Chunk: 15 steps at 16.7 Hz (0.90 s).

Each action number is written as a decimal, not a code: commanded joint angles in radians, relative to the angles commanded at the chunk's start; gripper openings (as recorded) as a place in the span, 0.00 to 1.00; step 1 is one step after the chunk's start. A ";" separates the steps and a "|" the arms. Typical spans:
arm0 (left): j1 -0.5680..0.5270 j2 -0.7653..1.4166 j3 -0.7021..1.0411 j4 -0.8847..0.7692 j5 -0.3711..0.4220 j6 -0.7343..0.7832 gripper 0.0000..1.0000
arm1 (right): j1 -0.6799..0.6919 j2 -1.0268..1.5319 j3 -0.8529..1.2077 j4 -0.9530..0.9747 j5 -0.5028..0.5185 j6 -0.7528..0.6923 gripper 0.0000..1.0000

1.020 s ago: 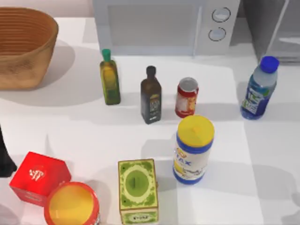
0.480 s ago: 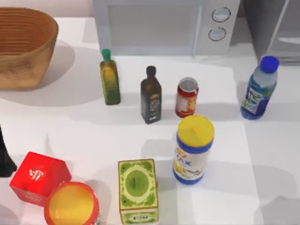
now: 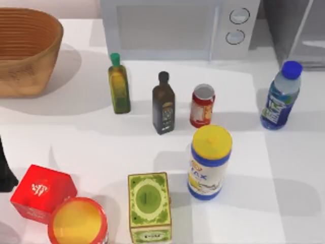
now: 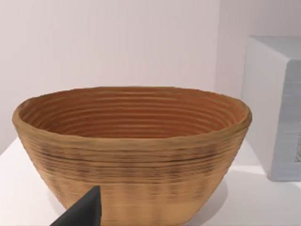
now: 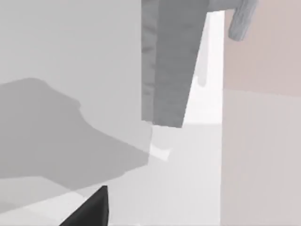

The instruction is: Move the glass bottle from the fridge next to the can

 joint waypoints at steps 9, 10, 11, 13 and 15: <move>0.000 0.000 0.000 0.000 0.000 0.000 1.00 | -0.108 0.138 0.042 -0.018 -0.050 -0.091 1.00; 0.000 0.000 0.000 0.000 0.000 0.000 1.00 | -0.108 0.138 0.042 -0.018 -0.049 -0.091 1.00; 0.000 0.000 0.000 0.000 0.000 0.000 1.00 | -0.097 0.138 0.042 -0.011 -0.043 -0.083 1.00; 0.000 0.000 0.000 0.000 0.000 0.000 1.00 | -0.045 0.138 0.040 0.030 -0.021 -0.039 1.00; 0.000 0.000 0.000 0.000 0.000 0.000 1.00 | 0.046 0.140 0.038 0.109 -0.003 0.037 1.00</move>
